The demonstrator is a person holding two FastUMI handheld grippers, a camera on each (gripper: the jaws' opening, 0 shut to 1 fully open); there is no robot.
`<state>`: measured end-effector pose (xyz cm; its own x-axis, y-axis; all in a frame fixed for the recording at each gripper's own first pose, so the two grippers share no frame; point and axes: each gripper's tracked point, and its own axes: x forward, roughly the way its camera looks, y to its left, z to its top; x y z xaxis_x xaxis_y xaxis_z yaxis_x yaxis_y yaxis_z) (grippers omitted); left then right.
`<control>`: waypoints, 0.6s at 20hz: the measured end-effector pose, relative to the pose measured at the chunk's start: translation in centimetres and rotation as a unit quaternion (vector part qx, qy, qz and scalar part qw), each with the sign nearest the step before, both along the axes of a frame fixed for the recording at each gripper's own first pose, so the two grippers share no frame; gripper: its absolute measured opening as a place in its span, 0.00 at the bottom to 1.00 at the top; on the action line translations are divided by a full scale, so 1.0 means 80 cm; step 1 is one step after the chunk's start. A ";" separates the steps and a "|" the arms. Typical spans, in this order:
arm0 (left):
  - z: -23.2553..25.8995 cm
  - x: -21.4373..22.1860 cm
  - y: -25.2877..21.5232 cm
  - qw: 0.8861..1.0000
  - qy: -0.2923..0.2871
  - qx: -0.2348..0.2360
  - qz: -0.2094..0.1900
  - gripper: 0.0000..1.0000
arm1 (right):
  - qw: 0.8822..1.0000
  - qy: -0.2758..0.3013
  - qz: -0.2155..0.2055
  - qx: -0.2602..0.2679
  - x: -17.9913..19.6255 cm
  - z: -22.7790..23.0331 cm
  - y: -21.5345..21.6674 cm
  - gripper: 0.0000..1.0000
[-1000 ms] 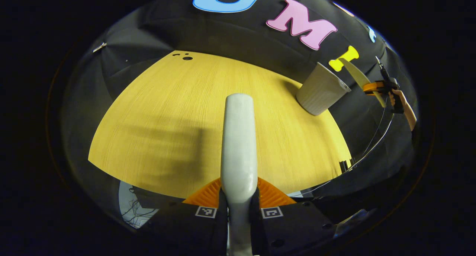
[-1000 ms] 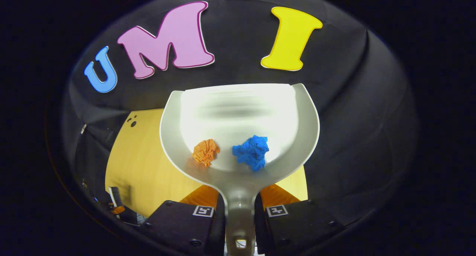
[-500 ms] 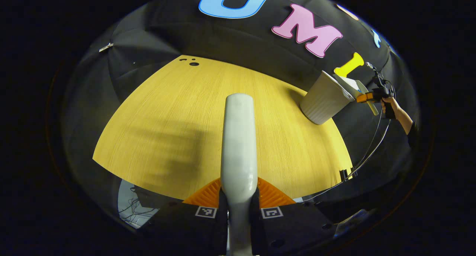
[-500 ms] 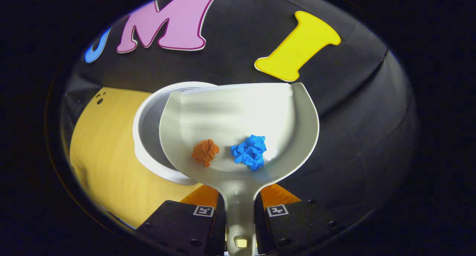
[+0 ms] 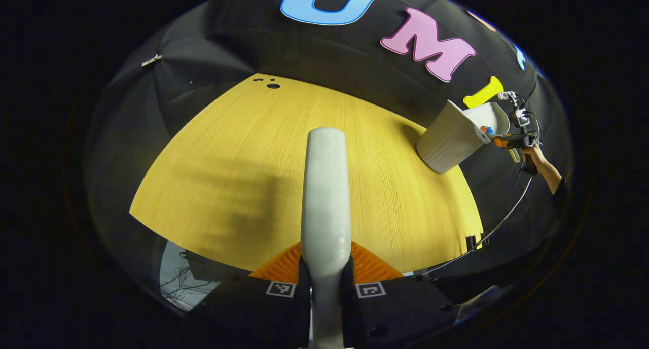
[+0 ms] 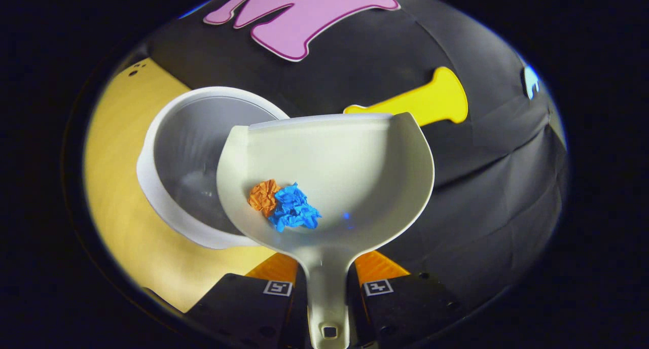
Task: Pick up the small broom and dustpan from the desktop, sweep the trash into the dustpan with the broom, and then empty the trash into the garbage bin.
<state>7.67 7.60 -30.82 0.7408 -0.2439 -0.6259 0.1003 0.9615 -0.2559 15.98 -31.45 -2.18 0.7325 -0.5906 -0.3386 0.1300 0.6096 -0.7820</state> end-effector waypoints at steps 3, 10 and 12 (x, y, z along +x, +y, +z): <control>-0.004 -0.002 0.001 1.000 0.006 0.009 0.002 0.29 | 0.997 0.013 0.017 -0.073 0.003 0.010 -0.005 0.36; -0.013 -0.009 -0.014 1.000 0.019 -0.002 -0.006 0.29 | 0.977 0.035 0.036 -0.209 -0.056 0.061 -0.012 0.40; -0.014 -0.009 -0.013 1.000 0.020 0.000 -0.008 0.29 | 0.970 0.044 0.043 -0.234 -0.056 0.069 -0.007 0.36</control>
